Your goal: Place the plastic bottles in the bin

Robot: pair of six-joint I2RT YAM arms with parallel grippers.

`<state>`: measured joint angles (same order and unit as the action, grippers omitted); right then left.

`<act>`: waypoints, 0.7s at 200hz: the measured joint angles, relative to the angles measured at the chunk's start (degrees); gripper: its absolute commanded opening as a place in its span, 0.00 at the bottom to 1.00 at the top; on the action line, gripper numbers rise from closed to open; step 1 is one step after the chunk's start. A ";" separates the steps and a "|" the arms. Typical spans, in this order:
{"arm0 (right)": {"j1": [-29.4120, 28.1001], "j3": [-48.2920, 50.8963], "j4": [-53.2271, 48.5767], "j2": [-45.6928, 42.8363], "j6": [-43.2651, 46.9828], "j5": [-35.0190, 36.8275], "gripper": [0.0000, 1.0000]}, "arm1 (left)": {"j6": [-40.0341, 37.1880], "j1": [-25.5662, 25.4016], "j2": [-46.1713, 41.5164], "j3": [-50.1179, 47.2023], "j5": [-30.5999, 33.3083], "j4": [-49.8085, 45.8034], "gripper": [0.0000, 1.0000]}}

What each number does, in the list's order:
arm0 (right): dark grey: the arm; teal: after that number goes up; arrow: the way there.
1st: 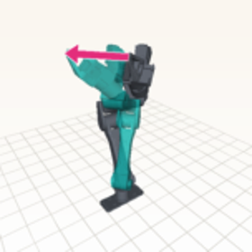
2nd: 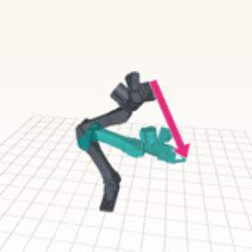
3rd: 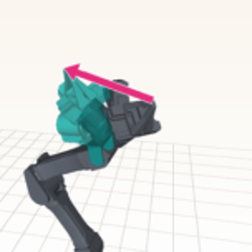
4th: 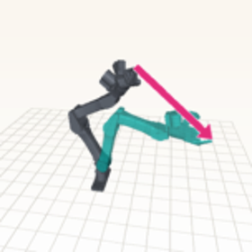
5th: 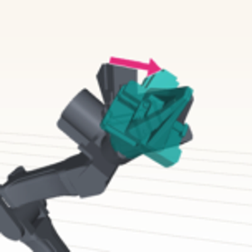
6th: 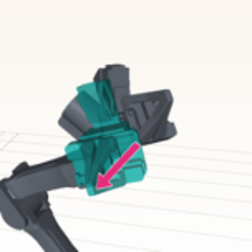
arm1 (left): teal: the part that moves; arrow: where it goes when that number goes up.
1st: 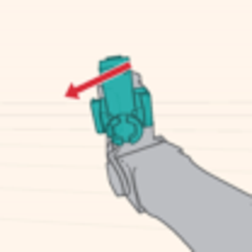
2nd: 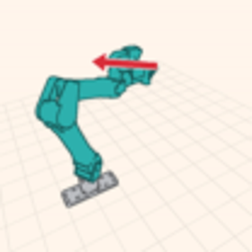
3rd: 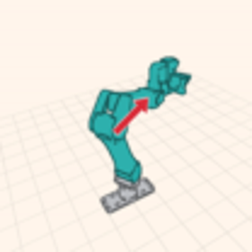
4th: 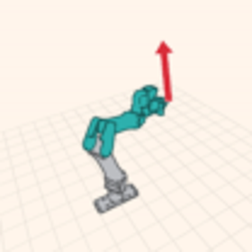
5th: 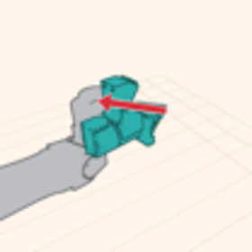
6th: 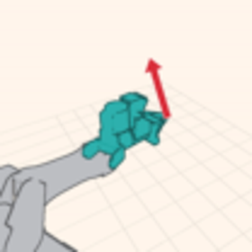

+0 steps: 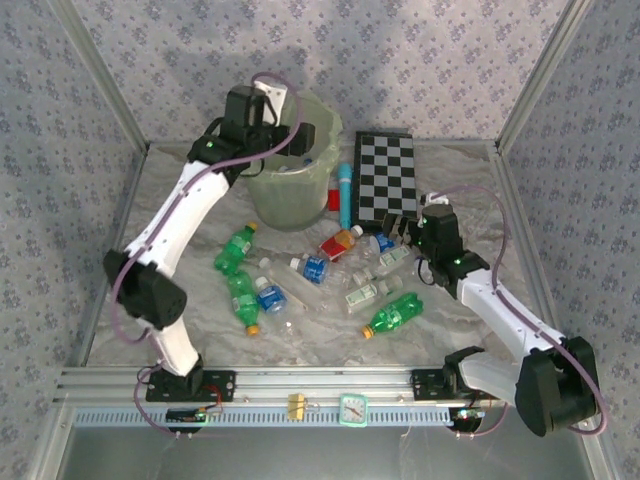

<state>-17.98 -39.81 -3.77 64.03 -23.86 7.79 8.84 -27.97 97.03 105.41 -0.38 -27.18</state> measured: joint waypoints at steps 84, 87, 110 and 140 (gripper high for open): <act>15.23 -6.32 -12.55 6.47 -0.81 -1.84 0.96 | 17.94 -5.11 -28.89 -51.23 0.66 29.42 1.00; 15.69 -6.56 -12.85 6.88 -0.74 -2.29 0.94 | 18.64 -5.35 -29.24 -52.65 0.68 29.97 1.00; 18.21 -7.76 -13.99 10.86 -0.83 -5.81 0.87 | 23.06 -7.91 -30.36 -61.51 1.66 32.94 1.00; 20.15 -9.66 -14.91 18.03 -1.22 -10.75 0.84 | 25.66 -11.56 -30.34 -68.13 4.72 36.04 1.00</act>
<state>2.17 -49.47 -18.68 82.06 -25.08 -2.96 34.50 -39.53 66.70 37.28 4.34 8.86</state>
